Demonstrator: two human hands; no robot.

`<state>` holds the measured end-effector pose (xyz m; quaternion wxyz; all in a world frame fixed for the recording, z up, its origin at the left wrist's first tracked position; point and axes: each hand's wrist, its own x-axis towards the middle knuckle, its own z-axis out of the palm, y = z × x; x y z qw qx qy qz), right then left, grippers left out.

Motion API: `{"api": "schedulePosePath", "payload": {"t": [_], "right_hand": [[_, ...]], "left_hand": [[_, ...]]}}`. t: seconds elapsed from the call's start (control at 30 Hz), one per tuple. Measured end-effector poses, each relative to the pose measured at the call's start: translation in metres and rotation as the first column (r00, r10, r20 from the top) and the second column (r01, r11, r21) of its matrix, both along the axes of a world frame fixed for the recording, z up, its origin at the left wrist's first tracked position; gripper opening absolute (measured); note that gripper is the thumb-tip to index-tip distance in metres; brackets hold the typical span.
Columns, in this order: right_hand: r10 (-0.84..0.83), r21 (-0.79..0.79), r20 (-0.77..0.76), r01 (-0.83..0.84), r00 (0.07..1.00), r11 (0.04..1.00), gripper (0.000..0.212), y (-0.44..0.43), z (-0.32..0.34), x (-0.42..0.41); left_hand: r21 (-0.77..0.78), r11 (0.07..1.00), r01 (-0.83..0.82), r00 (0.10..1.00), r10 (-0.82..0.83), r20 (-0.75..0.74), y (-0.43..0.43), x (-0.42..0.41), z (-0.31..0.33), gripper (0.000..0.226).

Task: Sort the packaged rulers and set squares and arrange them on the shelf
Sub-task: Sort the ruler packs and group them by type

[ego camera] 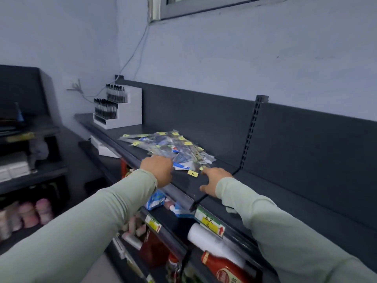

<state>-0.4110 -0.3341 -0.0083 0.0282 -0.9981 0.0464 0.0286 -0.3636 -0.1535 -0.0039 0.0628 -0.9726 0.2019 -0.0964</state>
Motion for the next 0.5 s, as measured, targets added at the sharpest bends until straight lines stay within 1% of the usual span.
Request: {"api": "schedulePosePath", "payload": {"t": [0.17, 0.4, 0.5], "right_hand": [[0.011, 0.017, 0.009, -0.012, 1.000, 1.000, 0.049, 0.024, -0.004, 0.053], [0.023, 0.036, 0.007, -0.023, 1.000, 0.999, 0.049, 0.036, -0.012, 0.131], [0.034, 0.064, -0.002, -0.034, 0.999, 0.997, 0.048, 0.039, -0.015, 0.166]], "left_hand": [[-0.004, 1.000, -0.022, 1.000, 0.022, -0.015, 0.026, 0.047, -0.007, 0.030], [-0.021, 0.999, -0.031, 0.999, 0.030, -0.040, 0.041, 0.124, -0.021, 0.034], [-0.022, 0.999, -0.029, 0.999, 0.028, -0.044, 0.042, 0.157, -0.028, 0.026]]}}
